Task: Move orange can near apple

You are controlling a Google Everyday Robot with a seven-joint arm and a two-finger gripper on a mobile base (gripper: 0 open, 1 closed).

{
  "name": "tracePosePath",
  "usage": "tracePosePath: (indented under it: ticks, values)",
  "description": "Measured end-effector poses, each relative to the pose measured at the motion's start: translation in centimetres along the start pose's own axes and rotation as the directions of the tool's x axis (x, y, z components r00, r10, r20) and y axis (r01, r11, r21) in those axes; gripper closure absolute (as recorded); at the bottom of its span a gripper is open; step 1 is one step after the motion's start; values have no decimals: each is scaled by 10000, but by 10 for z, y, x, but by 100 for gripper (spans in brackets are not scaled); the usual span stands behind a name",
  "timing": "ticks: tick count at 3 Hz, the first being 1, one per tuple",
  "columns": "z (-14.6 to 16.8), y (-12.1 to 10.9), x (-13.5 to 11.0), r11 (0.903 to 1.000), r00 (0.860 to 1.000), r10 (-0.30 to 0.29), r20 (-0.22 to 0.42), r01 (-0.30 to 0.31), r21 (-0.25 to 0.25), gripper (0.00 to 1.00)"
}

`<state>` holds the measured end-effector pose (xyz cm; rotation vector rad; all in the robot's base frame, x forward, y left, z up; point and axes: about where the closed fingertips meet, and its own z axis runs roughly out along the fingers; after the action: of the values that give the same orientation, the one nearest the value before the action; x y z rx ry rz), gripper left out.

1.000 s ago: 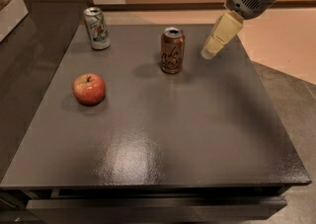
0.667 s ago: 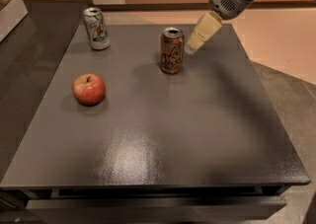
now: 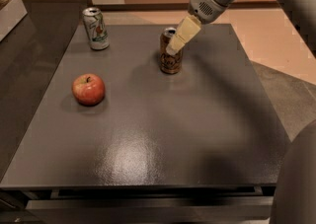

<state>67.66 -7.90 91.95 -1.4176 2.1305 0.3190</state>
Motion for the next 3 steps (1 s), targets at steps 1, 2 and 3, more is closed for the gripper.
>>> tracePosePath:
  ticks: [1, 2, 3]
  values:
    - [12, 5, -2, 9994, 9998, -175, -42, 173, -298, 2]
    - [21, 10, -1, 9978, 9993, -373, -84, 368, -548, 20]
    - [22, 14, -3, 9959, 9982, -593, 20, 593, -686, 43]
